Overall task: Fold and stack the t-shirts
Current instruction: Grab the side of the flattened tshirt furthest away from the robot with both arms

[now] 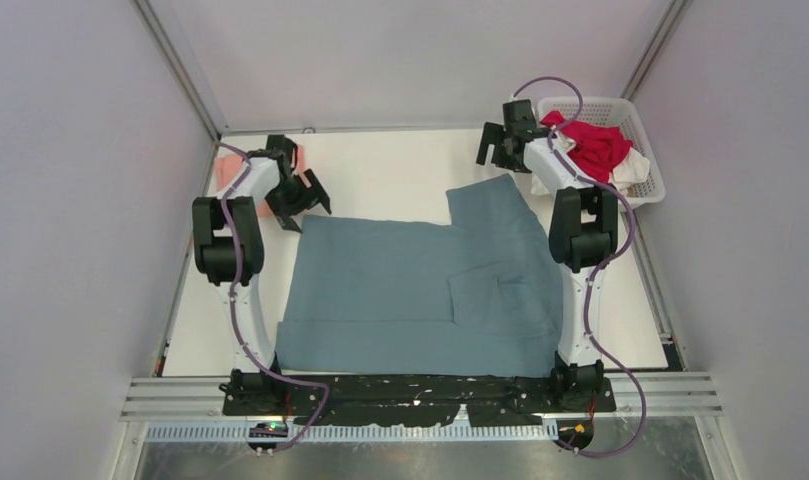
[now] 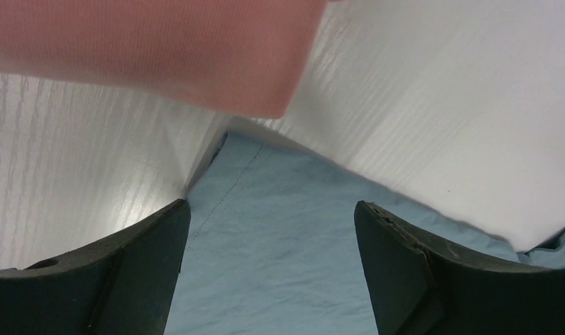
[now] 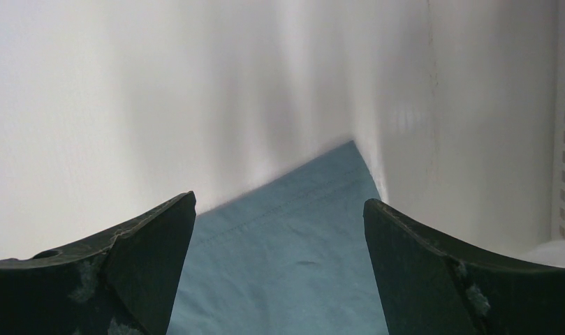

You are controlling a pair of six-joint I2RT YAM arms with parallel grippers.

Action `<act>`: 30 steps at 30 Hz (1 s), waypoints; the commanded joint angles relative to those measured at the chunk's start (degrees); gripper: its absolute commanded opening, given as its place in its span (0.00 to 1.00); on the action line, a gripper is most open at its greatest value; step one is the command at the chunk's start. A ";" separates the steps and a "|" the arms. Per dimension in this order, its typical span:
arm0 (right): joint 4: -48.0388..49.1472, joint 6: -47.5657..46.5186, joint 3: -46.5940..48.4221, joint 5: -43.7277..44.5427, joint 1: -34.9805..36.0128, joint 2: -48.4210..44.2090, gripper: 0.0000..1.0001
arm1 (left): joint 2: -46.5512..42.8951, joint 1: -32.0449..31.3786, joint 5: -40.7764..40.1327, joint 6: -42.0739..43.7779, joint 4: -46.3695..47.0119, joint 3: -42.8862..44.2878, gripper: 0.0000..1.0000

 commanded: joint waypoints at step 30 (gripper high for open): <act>10.18 -7.88 -19.97 9.17 -1.48 -13.71 0.95 | 9.79 1.16 2.43 28.27 -19.56 22.24 0.81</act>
